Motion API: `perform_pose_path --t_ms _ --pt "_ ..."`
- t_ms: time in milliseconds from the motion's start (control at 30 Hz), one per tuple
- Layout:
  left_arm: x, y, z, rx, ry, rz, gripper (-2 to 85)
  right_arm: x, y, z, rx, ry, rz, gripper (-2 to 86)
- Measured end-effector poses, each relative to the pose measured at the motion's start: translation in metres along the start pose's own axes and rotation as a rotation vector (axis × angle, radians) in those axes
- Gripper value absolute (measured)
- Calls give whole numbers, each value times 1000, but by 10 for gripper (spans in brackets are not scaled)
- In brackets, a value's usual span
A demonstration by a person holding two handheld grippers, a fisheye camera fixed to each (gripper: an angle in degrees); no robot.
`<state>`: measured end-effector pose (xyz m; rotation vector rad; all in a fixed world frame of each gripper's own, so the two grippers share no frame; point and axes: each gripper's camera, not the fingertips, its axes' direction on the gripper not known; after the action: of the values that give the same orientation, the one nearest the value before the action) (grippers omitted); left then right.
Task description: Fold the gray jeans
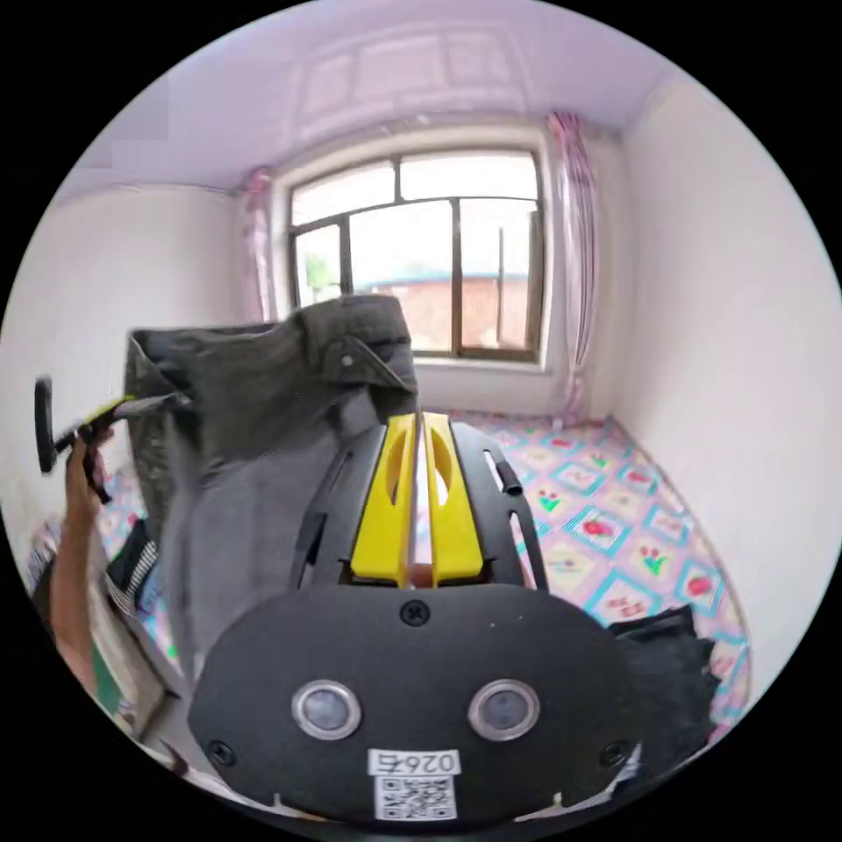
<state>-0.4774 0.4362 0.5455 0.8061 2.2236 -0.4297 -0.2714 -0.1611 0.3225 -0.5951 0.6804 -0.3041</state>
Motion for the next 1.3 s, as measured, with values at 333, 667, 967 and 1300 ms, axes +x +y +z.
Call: perform_pose_path --t_ms 333,667,967,1300 --pt "-121 153 189 -418 197 -56 -9 159 311 202 -141 -428 173 -10" --pt "-209 325 119 -606 431 -508 57 165 631 54 -305 -579 429 16" --pt "-249 336 43 -652 294 -629 164 31 698 -4 -608 -271 124 138" --pt "-302 269 73 -786 379 -633 10 41 709 53 -757 -42 57 9"
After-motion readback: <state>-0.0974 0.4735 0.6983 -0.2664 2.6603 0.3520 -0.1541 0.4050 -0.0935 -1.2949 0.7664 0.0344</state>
